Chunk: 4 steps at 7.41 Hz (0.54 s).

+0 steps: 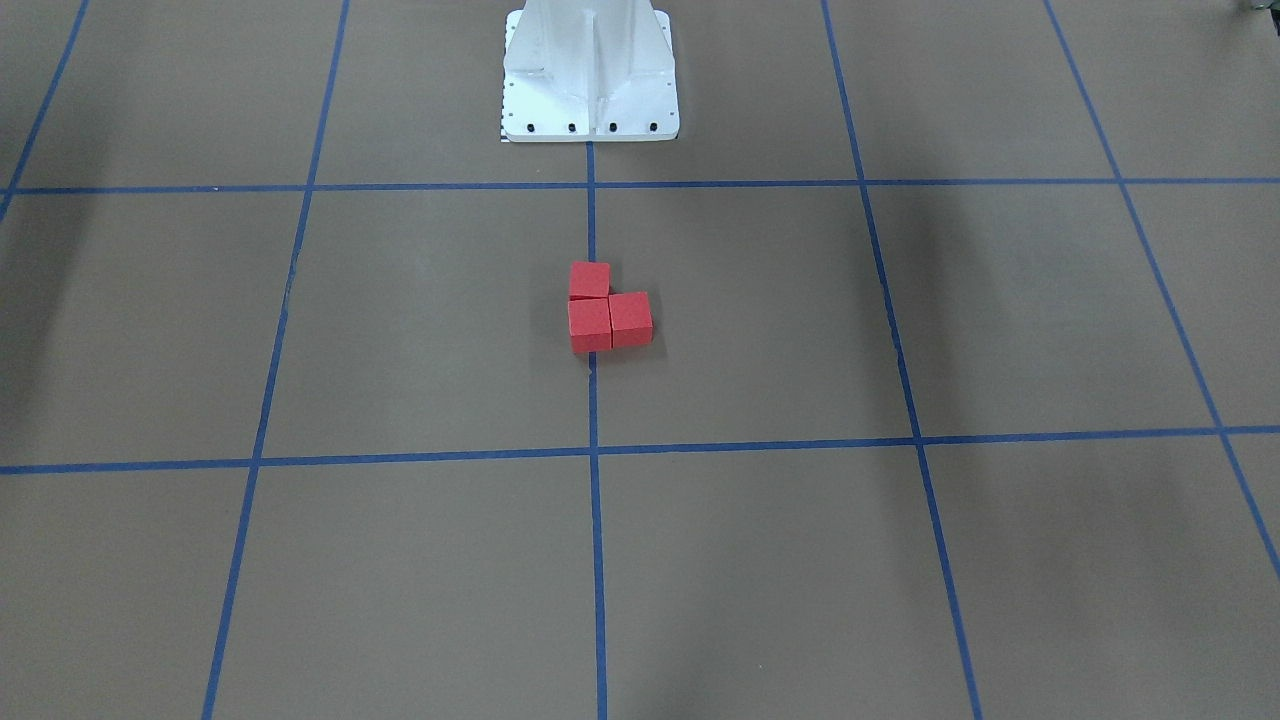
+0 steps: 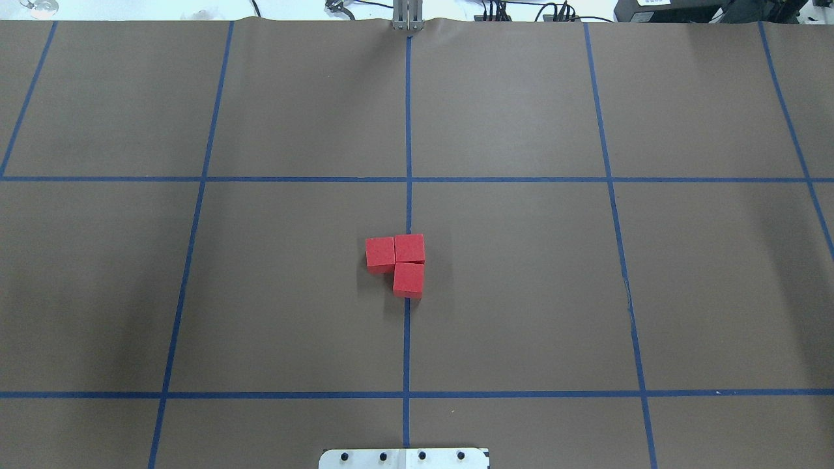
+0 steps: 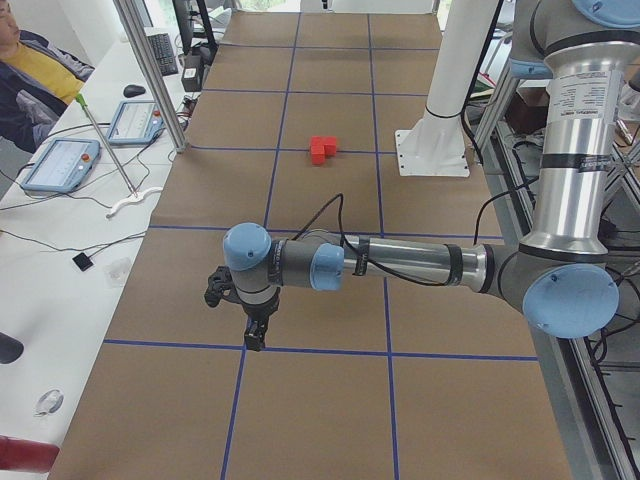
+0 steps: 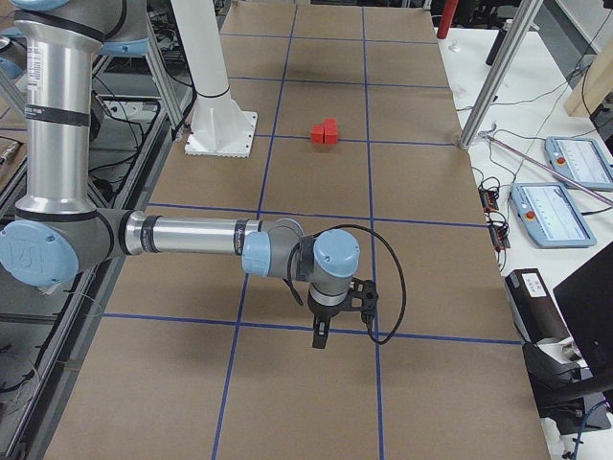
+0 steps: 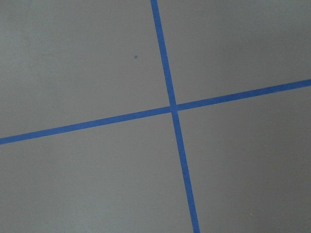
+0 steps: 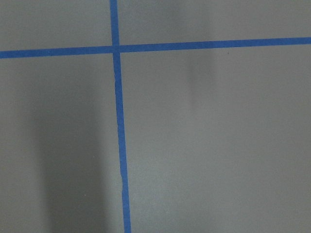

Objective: Form red blocks into L shape at center

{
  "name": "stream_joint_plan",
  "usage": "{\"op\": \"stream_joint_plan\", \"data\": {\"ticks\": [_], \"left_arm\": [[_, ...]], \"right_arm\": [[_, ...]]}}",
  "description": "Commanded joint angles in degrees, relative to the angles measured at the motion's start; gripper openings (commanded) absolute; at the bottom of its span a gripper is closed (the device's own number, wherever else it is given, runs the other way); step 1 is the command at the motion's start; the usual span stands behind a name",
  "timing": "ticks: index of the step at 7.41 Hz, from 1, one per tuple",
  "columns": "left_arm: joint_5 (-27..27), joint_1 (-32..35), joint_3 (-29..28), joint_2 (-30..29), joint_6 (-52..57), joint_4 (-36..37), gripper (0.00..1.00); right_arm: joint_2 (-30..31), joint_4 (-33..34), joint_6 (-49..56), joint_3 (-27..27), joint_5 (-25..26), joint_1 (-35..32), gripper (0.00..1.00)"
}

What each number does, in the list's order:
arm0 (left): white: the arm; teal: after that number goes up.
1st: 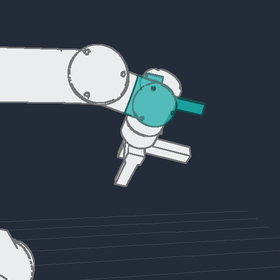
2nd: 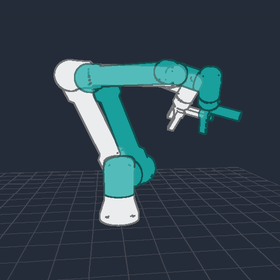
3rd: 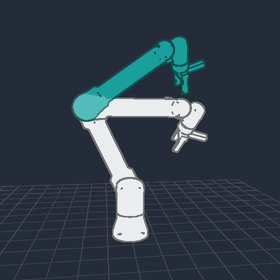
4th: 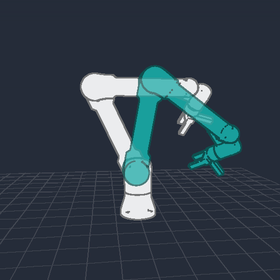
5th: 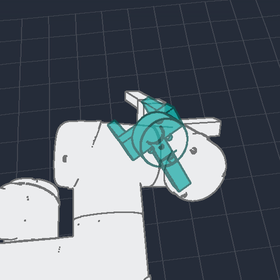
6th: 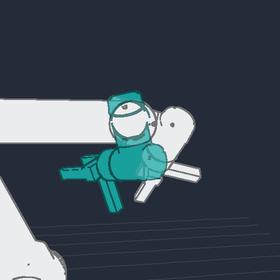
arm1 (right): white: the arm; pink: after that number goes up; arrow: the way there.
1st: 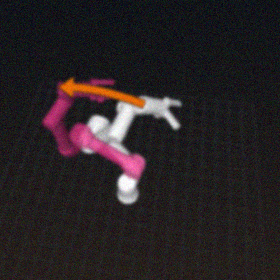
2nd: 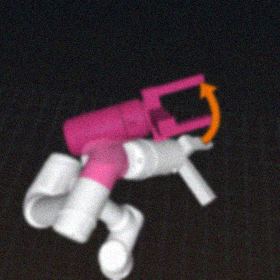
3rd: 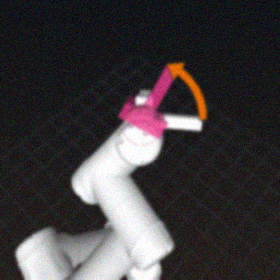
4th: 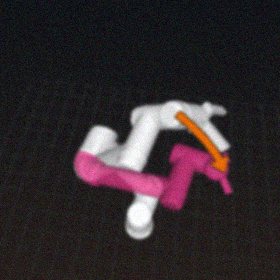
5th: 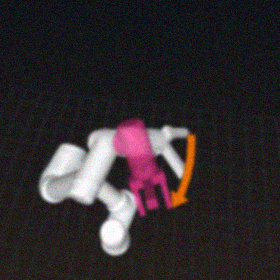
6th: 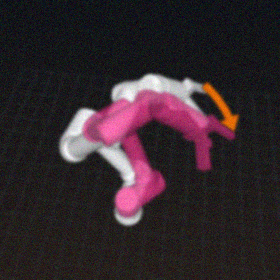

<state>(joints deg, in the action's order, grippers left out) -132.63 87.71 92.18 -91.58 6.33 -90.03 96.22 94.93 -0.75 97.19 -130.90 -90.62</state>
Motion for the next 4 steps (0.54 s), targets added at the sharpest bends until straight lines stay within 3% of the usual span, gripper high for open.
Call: {"op": "stream_joint_plan", "data": {"ticks": [1,4], "left_arm": [[-0.17,0.00,0.20,0.96,0.00,0.03,1.00],[-0.26,-0.09,0.28,2.01,0.00,-0.06,1.00]], "right_arm": [[-0.15,-0.01,0.31,1.24,0.03,0.09,0.99],[-0.06,0.16,0.23,1.25,0.11,0.70,0.99]]}}
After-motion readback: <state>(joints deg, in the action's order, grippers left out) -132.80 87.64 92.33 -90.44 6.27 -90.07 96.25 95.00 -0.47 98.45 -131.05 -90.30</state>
